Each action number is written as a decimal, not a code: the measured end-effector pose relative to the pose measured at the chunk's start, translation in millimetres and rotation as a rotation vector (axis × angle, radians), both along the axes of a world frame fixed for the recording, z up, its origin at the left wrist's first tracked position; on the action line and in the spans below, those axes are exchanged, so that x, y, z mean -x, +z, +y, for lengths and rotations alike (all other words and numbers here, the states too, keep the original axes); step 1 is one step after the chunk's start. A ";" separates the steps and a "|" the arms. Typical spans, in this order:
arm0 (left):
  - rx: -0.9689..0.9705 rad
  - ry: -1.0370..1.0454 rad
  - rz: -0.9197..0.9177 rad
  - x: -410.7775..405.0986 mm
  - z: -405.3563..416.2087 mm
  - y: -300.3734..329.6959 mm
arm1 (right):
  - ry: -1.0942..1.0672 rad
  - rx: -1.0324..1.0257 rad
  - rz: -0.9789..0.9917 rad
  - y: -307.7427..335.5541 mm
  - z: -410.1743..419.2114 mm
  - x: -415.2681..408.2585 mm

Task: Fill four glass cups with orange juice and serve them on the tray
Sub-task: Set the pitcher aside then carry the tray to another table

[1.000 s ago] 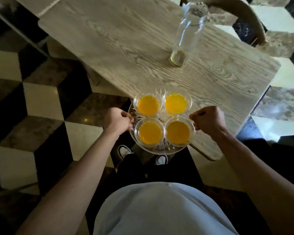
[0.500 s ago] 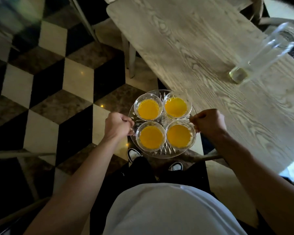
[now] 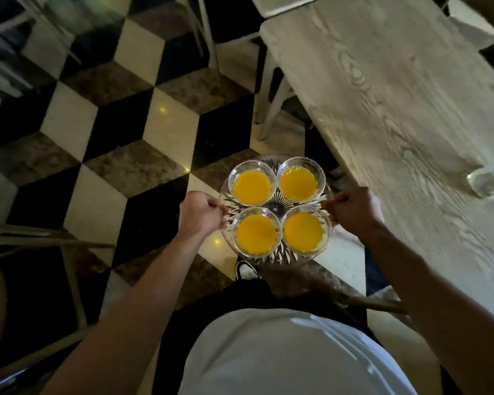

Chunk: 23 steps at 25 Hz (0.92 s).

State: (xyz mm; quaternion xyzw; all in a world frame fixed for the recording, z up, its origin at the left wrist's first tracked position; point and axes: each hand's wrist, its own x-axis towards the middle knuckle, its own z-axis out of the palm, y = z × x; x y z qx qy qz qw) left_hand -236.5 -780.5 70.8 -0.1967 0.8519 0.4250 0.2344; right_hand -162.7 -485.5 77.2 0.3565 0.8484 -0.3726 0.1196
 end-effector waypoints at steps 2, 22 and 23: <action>0.013 0.028 0.010 14.9 -24.0 -2.3 | 0.044 0.002 0.005 -2.0 -19.2 26.4; 0.003 0.465 -0.072 164.0 -175.9 -19.8 | 0.366 0.172 -0.001 -36.6 -164.3 292.0; 0.000 0.474 -0.079 173.9 -177.2 -19.2 | 0.383 0.174 0.001 -36.8 -166.5 305.9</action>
